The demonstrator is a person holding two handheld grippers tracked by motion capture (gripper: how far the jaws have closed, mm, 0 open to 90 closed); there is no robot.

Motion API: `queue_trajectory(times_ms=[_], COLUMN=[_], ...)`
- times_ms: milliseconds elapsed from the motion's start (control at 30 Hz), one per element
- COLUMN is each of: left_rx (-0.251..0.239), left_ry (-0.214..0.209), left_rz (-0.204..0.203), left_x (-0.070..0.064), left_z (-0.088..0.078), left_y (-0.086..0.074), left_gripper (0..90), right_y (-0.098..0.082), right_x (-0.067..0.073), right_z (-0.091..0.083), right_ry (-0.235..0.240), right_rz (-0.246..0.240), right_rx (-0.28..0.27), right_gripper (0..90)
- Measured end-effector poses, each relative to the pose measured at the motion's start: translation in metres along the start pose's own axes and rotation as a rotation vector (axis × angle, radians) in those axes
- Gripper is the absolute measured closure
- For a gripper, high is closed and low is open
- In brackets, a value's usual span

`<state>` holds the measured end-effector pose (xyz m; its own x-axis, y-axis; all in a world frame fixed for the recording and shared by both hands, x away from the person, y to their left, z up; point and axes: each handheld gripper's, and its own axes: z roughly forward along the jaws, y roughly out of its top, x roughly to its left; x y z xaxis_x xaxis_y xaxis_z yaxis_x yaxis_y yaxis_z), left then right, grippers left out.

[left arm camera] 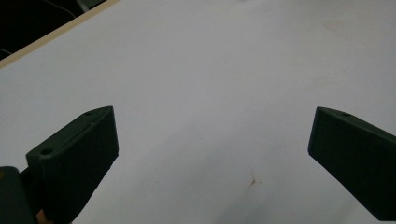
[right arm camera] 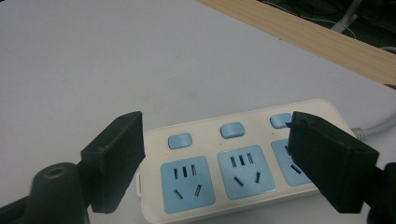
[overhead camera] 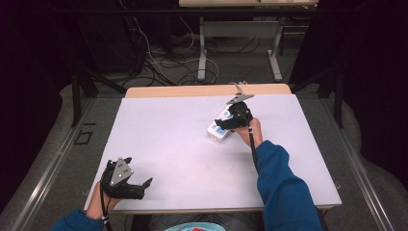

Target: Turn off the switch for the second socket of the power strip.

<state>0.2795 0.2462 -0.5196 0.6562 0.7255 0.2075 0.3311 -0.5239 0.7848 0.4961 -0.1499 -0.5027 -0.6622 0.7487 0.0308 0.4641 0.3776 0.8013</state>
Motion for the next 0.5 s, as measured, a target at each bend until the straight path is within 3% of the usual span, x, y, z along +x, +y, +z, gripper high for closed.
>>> queue_trajectory(times_ms=[500], left_rx=[-0.004], left_ry=[0.000], left_rz=[-0.008], left_x=[-0.001], left_z=[0.000], left_y=[0.000], left_gripper=[1.5], right_y=[-0.010], right_x=[0.005], right_z=[-0.036], right_ry=[0.039], right_rz=[-0.006], right_rx=[-0.015], right_gripper=[10.6])
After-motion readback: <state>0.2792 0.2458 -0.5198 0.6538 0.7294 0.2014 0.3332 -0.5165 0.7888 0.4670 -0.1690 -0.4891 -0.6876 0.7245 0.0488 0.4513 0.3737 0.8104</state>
